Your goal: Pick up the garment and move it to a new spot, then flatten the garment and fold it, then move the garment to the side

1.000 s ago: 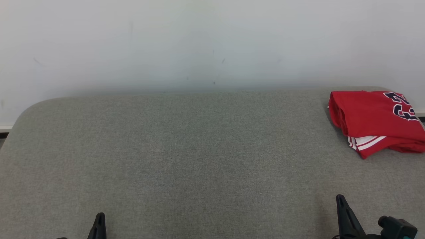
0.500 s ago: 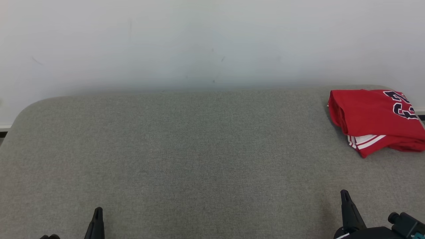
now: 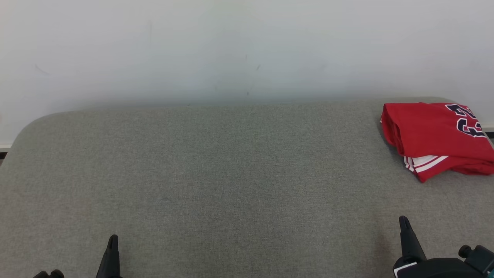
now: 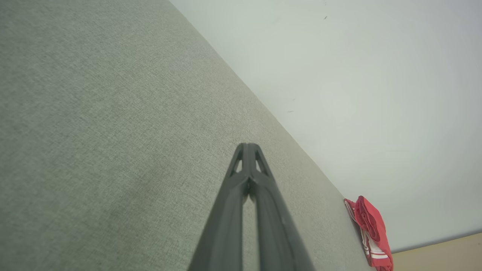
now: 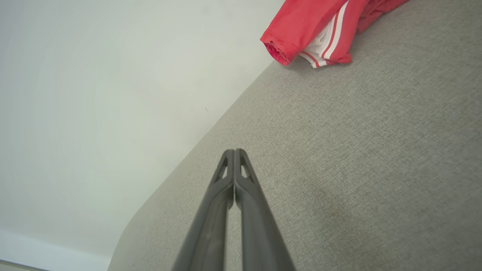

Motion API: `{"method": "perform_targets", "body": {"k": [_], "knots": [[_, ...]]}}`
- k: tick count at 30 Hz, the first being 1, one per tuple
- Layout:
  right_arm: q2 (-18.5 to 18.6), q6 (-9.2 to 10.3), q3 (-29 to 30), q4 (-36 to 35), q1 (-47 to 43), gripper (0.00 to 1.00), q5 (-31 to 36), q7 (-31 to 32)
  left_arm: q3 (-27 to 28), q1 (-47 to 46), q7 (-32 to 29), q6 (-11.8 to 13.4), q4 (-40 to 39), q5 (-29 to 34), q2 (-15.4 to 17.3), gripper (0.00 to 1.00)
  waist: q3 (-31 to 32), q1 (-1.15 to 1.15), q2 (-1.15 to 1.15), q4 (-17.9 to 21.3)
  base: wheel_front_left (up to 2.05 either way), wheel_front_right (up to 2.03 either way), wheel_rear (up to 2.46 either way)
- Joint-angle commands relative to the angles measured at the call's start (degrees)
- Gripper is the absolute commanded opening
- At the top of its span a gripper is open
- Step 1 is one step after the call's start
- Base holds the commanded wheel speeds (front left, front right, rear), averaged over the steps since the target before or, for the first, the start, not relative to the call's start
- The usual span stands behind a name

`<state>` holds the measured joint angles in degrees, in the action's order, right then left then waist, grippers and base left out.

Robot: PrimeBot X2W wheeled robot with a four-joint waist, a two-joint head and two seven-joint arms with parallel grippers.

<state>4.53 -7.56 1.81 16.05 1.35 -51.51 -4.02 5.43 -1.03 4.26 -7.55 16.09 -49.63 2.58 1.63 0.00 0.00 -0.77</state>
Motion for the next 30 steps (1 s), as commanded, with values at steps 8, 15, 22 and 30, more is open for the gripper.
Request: {"method": "perform_targets", "body": {"k": [8, 15, 22, 30], "knots": [[-0.26, 0.06, 0.92, -0.95, 1.89, 0.0, -6.31, 1.56, 0.39, -1.99, -1.63, 0.04, -0.93, -6.59, 0.3, 0.0, -0.18, 0.0, 0.0, 0.08, 0.0, 0.0, 0.0], [-0.44, 0.07, 1.43, -1.15, 2.36, 0.0, -10.73, 2.72, 0.5, -2.49, -2.79, 0.05, -1.12, -11.11, 0.31, 0.0, -0.34, 0.0, 0.0, 0.14, 0.0, 0.0, 0.0], [-0.62, 0.07, 1.91, -1.31, 2.7, 0.0, -14.89, 3.84, 0.6, -2.98, -3.89, 0.06, -1.28, -15.49, 0.33, 0.0, -0.5, 0.0, 0.0, 0.21, 0.0, 0.0, 0.0], [-0.83, 0.08, 2.47, -1.48, 3.19, 0.0, -19.84, 5.1, 0.7, -3.47, -5.25, 0.05, -1.44, -20.75, 0.35, 0.0, -0.7, 0.0, 0.0, 0.3, 0.0, 0.0, 0.0]]}}
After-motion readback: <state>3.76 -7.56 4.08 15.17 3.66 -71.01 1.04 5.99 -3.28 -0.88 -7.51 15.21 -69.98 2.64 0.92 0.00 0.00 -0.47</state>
